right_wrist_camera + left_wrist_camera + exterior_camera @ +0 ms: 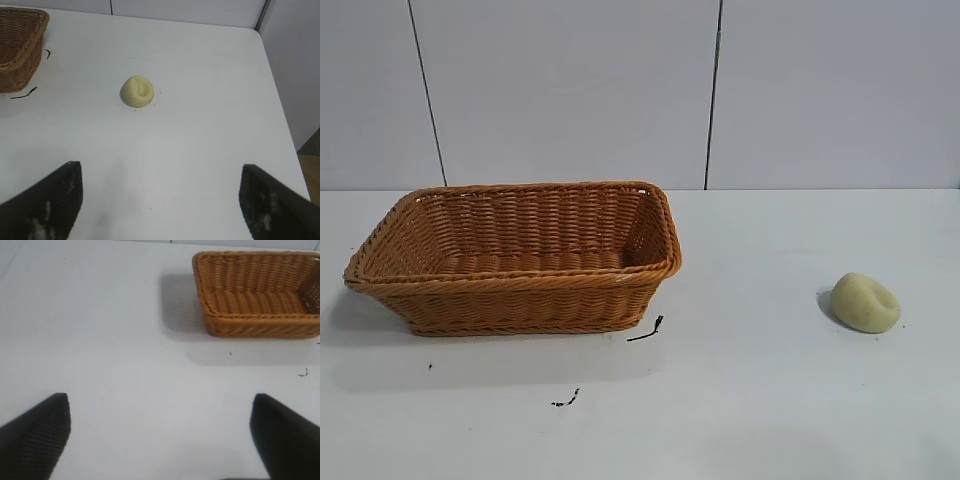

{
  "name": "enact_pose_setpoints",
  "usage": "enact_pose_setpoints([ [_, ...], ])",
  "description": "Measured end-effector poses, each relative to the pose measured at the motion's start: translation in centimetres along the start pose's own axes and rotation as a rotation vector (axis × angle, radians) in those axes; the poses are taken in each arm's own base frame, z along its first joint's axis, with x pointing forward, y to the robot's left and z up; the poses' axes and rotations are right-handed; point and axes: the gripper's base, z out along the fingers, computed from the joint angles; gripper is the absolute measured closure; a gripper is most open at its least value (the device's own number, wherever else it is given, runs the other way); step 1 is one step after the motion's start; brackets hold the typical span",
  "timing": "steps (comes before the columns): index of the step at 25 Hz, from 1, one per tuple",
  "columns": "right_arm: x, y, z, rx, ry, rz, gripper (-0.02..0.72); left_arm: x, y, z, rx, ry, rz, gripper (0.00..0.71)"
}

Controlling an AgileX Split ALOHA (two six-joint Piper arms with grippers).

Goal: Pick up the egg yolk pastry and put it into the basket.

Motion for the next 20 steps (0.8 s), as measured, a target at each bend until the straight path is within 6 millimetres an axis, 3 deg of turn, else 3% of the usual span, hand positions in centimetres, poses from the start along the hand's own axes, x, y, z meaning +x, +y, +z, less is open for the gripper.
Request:
enact_pose_setpoints([
  [14, -0.3, 0.0, -0.2, -0.002, -0.02, 0.001, 0.115, 0.0, 0.0, 0.0, 0.0, 0.0, 0.0, 0.014],
  [17, -2.2, 0.0, -1.1, -0.001, -0.094, -0.026, 0.115, 0.0, 0.0, 0.0, 0.0, 0.0, 0.0, 0.014],
  [20, -5.2, -0.2, -0.4, 0.006, -0.048, -0.052, 0.115, 0.0, 0.0, 0.0, 0.0, 0.0, 0.0, 0.014],
])
